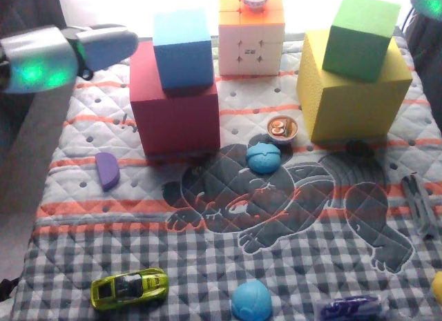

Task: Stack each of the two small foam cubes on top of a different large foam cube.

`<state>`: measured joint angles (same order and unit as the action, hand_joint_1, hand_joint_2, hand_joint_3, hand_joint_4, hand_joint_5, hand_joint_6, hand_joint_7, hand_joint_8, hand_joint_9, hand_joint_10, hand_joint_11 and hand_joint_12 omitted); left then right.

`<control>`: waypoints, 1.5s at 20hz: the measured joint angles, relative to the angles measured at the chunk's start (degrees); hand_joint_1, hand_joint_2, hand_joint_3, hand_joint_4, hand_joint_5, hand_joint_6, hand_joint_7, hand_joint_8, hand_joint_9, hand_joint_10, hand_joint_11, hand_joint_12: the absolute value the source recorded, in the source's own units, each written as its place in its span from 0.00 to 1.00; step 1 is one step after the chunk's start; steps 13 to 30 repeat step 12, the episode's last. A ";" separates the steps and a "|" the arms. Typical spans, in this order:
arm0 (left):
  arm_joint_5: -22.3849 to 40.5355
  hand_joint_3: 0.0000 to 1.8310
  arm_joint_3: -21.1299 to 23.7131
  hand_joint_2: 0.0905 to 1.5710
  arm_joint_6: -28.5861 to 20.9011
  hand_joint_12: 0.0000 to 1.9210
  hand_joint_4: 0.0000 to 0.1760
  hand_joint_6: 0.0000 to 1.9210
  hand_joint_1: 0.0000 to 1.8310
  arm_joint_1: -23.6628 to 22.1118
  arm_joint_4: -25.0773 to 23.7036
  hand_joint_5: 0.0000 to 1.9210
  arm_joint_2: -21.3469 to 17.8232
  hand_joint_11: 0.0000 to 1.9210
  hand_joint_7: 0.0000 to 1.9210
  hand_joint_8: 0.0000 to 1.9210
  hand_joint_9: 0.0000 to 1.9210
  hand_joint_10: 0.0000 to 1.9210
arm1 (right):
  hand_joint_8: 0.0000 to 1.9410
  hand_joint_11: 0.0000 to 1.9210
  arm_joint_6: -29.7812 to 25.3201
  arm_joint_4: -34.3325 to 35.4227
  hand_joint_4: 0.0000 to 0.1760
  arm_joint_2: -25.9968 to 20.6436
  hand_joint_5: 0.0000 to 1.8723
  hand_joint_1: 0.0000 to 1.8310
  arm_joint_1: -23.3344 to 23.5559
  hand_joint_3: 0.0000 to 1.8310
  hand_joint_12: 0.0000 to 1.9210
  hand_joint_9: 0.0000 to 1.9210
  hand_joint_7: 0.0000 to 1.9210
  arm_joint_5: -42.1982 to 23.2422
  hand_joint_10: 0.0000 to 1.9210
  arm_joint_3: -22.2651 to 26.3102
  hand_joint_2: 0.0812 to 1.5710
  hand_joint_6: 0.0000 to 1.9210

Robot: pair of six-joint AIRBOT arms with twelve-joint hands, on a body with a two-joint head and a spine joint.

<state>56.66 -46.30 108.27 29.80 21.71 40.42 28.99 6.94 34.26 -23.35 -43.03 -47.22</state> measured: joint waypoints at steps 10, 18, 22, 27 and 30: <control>10.08 0.02 0.31 0.69 -18.12 0.00 0.94 0.00 0.31 6.91 -4.37 0.00 -2.91 0.00 0.00 0.00 0.00 0.00 | 0.00 0.00 -0.11 -4.96 0.11 -1.14 0.00 0.36 -8.20 0.01 0.01 0.00 0.00 -13.42 0.00 -0.66 0.70 0.00; 13.75 0.00 0.31 0.62 -22.36 0.00 0.98 0.00 0.31 9.75 -4.37 0.00 -3.08 0.00 0.00 0.00 0.00 0.00 | 0.00 0.00 -0.09 -4.72 0.11 -0.81 0.00 0.41 -11.76 0.00 0.00 0.00 0.00 -18.43 0.00 -0.68 0.67 0.00; 13.75 0.00 0.31 0.62 -22.36 0.00 0.98 0.00 0.31 9.75 -4.37 0.00 -3.08 0.00 0.00 0.00 0.00 0.00 | 0.00 0.00 -0.09 -4.72 0.11 -0.81 0.00 0.41 -11.76 0.00 0.00 0.00 0.00 -18.43 0.00 -0.68 0.67 0.00; 13.75 0.00 0.31 0.62 -22.36 0.00 0.98 0.00 0.31 9.75 -4.37 0.00 -3.08 0.00 0.00 0.00 0.00 0.00 | 0.00 0.00 -0.09 -4.72 0.11 -0.81 0.00 0.41 -11.76 0.00 0.00 0.00 0.00 -18.43 0.00 -0.68 0.67 0.00; 13.75 0.00 0.31 0.62 -22.36 0.00 0.98 0.00 0.31 9.75 -4.37 0.00 -3.08 0.00 0.00 0.00 0.00 0.00 | 0.00 0.00 -0.09 -4.72 0.11 -0.81 0.00 0.41 -11.76 0.00 0.00 0.00 0.00 -18.43 0.00 -0.68 0.67 0.00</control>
